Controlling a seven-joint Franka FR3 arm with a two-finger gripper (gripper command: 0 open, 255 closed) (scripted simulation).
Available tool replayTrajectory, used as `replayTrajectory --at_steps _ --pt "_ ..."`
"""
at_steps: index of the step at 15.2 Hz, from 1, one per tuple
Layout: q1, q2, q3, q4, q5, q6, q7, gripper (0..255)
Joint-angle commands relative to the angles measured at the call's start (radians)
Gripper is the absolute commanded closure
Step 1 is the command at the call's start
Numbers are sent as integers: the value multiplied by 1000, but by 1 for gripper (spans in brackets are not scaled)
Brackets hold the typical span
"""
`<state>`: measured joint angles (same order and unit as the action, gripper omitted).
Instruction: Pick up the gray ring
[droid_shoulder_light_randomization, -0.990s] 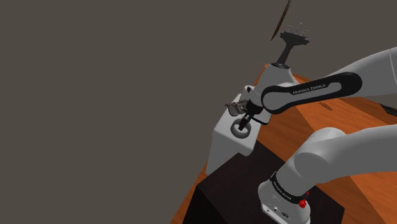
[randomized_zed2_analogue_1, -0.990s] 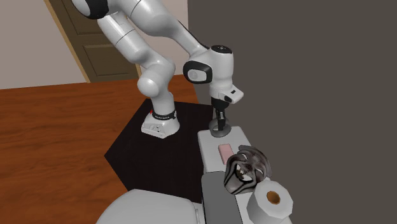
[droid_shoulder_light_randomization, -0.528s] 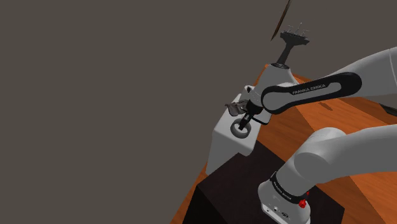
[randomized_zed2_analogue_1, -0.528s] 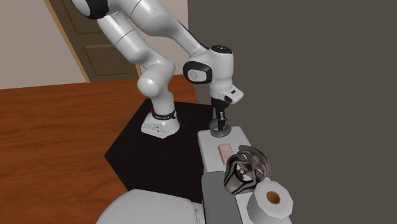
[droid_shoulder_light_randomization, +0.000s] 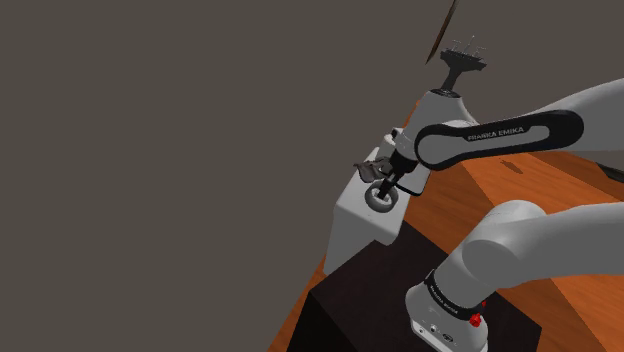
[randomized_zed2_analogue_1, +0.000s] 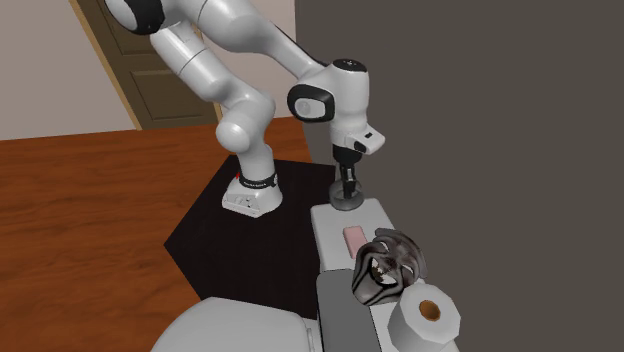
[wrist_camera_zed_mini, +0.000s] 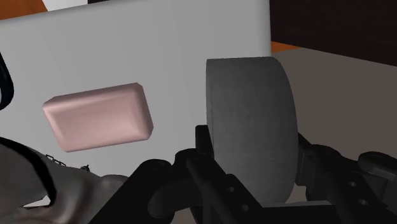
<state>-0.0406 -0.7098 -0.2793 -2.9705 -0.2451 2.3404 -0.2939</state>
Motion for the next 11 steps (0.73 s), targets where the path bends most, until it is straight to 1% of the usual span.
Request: replayTrajectory --at_steps 1,9,11 --pt "2 -32 7 13 6 -45 0 255" --pt "10 -109 29 85 30 -194 -3 255" --pt "10 -111 29 87 30 -197 -3 255"
